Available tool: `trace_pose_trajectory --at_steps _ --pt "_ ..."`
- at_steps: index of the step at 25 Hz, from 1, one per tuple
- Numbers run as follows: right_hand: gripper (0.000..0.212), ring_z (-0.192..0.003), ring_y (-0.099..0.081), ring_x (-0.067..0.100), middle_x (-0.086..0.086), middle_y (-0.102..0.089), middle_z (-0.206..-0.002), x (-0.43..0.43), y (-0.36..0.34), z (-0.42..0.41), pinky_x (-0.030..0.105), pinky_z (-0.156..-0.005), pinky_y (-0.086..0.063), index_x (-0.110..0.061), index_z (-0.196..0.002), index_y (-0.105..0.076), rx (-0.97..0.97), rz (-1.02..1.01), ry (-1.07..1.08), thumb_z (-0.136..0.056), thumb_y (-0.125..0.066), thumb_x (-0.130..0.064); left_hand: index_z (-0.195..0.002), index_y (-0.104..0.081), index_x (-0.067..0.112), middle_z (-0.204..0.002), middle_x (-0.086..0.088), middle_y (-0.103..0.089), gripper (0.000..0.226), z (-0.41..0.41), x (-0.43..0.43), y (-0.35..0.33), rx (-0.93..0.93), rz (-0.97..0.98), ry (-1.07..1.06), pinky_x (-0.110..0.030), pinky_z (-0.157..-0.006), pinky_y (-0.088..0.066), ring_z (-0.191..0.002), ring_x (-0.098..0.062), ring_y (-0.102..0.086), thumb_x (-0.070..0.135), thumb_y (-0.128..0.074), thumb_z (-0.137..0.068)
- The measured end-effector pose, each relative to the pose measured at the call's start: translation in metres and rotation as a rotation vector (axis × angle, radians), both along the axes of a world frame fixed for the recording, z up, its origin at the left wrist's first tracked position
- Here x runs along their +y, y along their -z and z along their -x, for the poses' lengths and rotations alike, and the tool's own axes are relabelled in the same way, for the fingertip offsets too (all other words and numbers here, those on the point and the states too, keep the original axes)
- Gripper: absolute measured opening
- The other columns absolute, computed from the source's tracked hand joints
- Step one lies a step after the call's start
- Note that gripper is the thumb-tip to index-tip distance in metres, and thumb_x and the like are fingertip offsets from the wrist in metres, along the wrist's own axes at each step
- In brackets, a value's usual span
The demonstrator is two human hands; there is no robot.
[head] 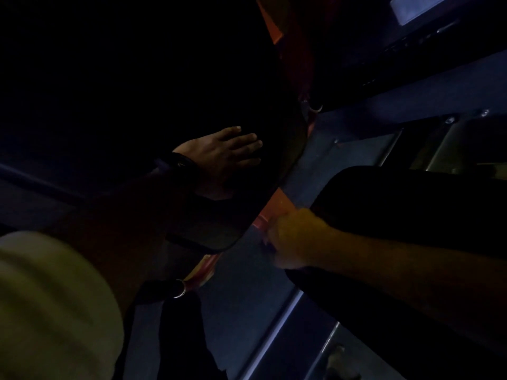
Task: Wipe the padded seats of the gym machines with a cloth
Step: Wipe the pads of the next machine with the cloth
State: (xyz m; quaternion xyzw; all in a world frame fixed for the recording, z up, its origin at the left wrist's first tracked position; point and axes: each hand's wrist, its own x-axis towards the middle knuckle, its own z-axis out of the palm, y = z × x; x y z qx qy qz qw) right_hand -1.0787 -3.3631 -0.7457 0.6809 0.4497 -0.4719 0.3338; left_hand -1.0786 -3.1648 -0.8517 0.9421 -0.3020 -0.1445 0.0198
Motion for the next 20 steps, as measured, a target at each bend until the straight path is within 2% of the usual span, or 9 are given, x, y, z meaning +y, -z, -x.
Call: trace_pose_trajectory --at_steps 3,5,7,9,11,14,15,18,20 --pt "0.046 -0.121 -0.058 0.031 0.009 -0.057 -0.136 0.001 0.002 -0.031 0.036 -0.095 -0.047 -0.019 -0.137 -0.054 -0.19 -0.017 0.042 -0.097 -0.055 -0.042 -0.163 -0.006 0.025 -0.17 -0.008 0.009 0.085 0.001 -0.001 -0.001 -0.012 0.016 -0.006 -0.047 -0.127 0.003 -0.157 -0.026 0.008 0.068 -0.033 -0.095" --pt "0.046 -0.119 -0.059 0.029 0.008 -0.058 -0.134 0.0 0.007 -0.01 0.036 -0.089 -0.048 -0.021 -0.136 -0.057 -0.091 -0.037 -0.077 -0.096 -0.055 -0.043 -0.163 -0.004 0.025 -0.17 -0.009 0.01 0.086 0.0 -0.001 0.001 -0.001 0.002 0.0 -0.046 -0.127 0.004 -0.157 -0.026 0.008 0.069 -0.033 -0.095" --pt "0.048 -0.125 -0.055 0.03 0.007 -0.056 -0.138 0.001 0.009 0.009 0.038 -0.096 -0.045 -0.021 -0.138 -0.055 0.06 0.061 -0.123 -0.096 -0.052 -0.044 -0.162 -0.001 0.025 -0.17 -0.009 0.012 0.086 0.0 -0.001 0.002 0.009 -0.013 0.012 -0.046 -0.126 0.005 -0.157 -0.026 0.009 0.069 -0.032 -0.095" --pt "0.048 -0.127 -0.054 0.03 0.008 -0.055 -0.14 0.002 0.007 -0.025 0.038 -0.1 -0.043 -0.018 -0.138 -0.053 -0.103 0.056 -0.041 -0.098 -0.051 -0.044 -0.163 -0.002 0.026 -0.17 -0.008 0.011 0.086 -0.001 -0.002 0.002 -0.01 0.009 0.001 -0.046 -0.127 0.003 -0.157 -0.025 0.009 0.069 -0.031 -0.095" --pt "0.05 -0.124 -0.056 0.03 0.008 -0.056 -0.138 0.004 0.006 -0.04 0.036 -0.096 -0.044 -0.018 -0.138 -0.053 -0.224 0.018 -0.029 -0.097 -0.052 -0.047 -0.163 -0.004 0.025 -0.17 -0.008 0.009 0.086 -0.001 -0.002 0.003 -0.013 0.016 -0.003 -0.046 -0.127 0.003 -0.157 -0.025 0.008 0.069 -0.031 -0.094" --pt "0.047 -0.123 -0.056 0.029 0.005 -0.056 -0.137 0.001 0.007 -0.001 0.038 -0.094 -0.047 -0.021 -0.136 -0.056 0.019 0.046 -0.086 -0.096 -0.053 -0.046 -0.163 -0.002 0.024 -0.17 -0.008 0.009 0.086 0.0 -0.001 0.005 -0.019 0.01 0.008 -0.046 -0.127 0.004 -0.157 -0.026 0.008 0.069 -0.029 -0.094" --pt "0.046 -0.12 -0.058 0.029 0.006 -0.059 -0.135 0.0 0.007 -0.001 0.038 -0.094 -0.048 -0.021 -0.134 -0.057 0.027 0.069 -0.065 -0.096 -0.052 -0.047 -0.163 -0.004 0.025 -0.17 -0.008 0.008 0.086 0.0 0.0 0.006 -0.028 0.022 0.005 -0.046 -0.127 0.004 -0.157 -0.026 0.007 0.069 -0.029 -0.093" --pt "0.041 -0.119 -0.059 0.031 0.01 -0.06 -0.131 0.002 0.0 -0.033 0.037 -0.097 -0.047 -0.016 -0.133 -0.057 -0.195 -0.034 0.036 -0.102 -0.049 -0.041 -0.162 -0.016 0.025 -0.17 -0.008 -0.001 0.086 0.001 -0.001 0.01 -0.087 0.079 -0.021 -0.047 -0.127 -0.001 -0.157 -0.026 -0.001 0.07 -0.034 -0.091" --pt "0.044 -0.127 -0.053 0.03 0.009 -0.053 -0.14 0.004 -0.001 -0.029 0.038 -0.101 -0.044 -0.018 -0.138 -0.053 -0.16 -0.024 0.008 -0.101 -0.05 -0.04 -0.162 -0.013 0.025 -0.17 -0.008 0.0 0.087 0.0 0.0 0.014 -0.074 0.062 -0.007 -0.046 -0.127 0.001 -0.157 -0.026 0.0 0.071 -0.033 -0.092"
